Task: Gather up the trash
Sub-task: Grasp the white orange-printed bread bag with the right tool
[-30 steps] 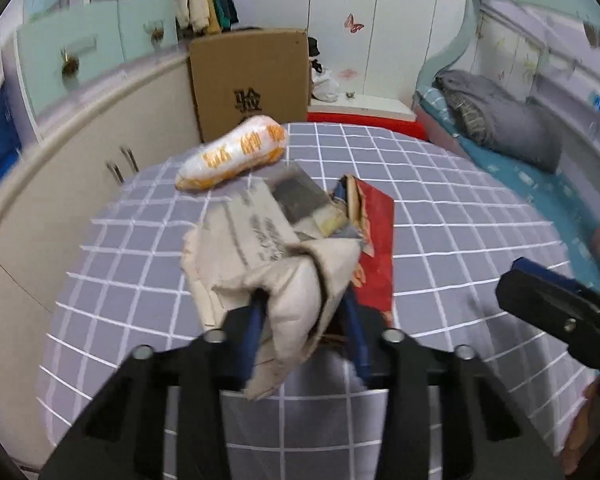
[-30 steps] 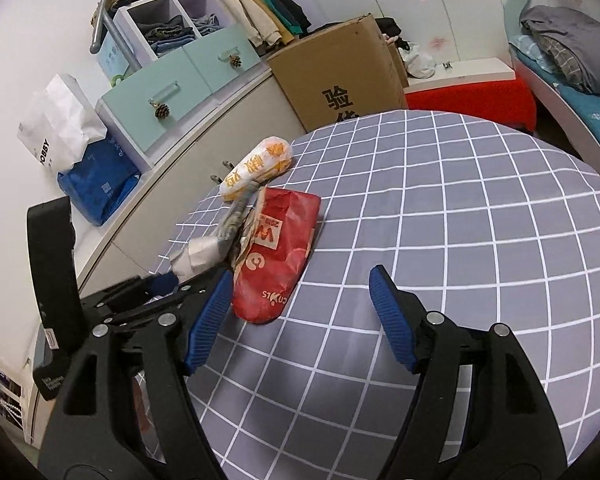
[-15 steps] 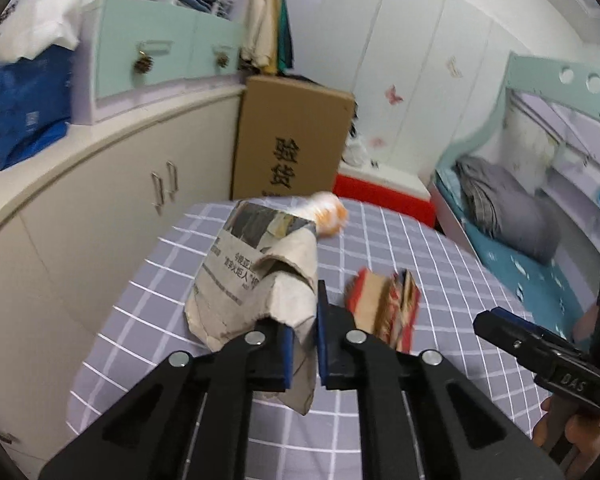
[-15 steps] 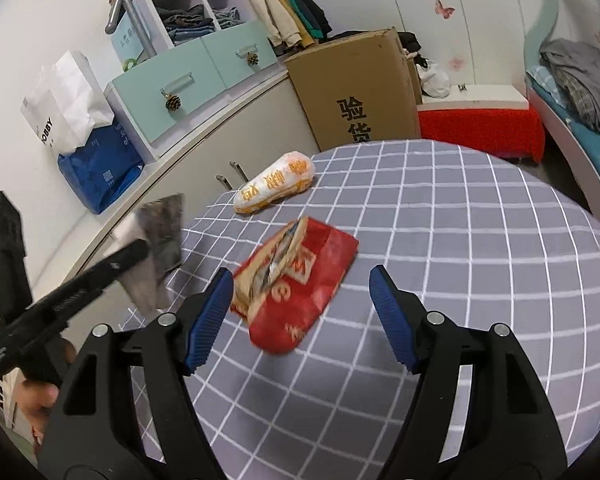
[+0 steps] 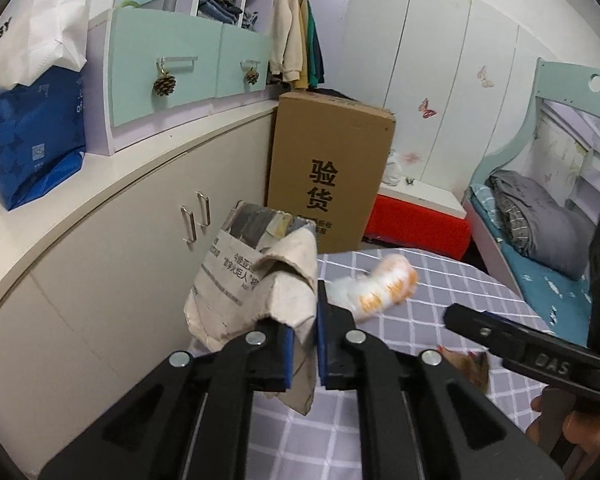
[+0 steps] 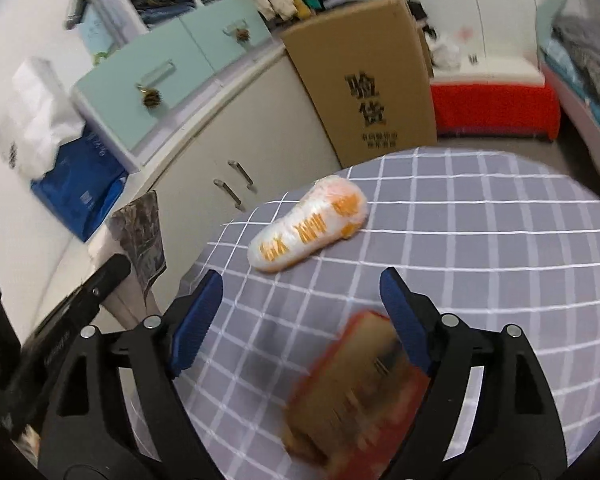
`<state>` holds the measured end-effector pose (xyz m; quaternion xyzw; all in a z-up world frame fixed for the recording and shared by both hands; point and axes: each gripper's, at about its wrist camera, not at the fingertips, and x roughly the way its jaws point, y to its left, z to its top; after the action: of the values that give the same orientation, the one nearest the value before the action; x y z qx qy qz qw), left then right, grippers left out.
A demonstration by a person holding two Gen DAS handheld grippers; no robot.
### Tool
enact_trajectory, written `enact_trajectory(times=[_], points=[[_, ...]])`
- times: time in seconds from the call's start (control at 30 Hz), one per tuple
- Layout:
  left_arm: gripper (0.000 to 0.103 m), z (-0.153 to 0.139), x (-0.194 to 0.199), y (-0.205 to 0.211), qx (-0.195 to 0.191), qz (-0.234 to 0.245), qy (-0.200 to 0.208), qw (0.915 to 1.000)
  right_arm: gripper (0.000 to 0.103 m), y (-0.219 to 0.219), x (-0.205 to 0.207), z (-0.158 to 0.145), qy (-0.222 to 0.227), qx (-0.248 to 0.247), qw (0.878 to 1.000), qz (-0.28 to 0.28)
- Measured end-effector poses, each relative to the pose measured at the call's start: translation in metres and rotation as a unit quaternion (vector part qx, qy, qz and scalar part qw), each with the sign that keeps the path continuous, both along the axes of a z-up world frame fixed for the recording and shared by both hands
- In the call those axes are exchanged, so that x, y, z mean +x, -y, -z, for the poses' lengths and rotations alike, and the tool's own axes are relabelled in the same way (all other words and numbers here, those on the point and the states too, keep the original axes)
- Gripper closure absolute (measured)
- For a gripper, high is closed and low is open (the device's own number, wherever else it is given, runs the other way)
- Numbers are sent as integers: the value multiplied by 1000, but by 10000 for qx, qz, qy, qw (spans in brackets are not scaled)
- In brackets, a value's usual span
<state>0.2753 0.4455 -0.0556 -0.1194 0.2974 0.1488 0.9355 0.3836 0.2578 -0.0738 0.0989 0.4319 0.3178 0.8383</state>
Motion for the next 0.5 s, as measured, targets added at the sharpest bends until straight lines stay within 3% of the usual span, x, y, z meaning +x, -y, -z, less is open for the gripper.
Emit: enact_trajectory(times=[0.43, 0.47, 0.5], points=[[94, 31, 55, -33, -71, -165, -374, 9991, 22, -66, 70, 50, -1086, -50, 9932, 421], [94, 33, 56, -33, -63, -158, -398, 9991, 27, -67, 71, 51, -1037, -57, 9937, 411], [94, 34, 56, -32, -57, -148, -410, 9990, 54, -67, 71, 51, -951, -128, 9946, 400]])
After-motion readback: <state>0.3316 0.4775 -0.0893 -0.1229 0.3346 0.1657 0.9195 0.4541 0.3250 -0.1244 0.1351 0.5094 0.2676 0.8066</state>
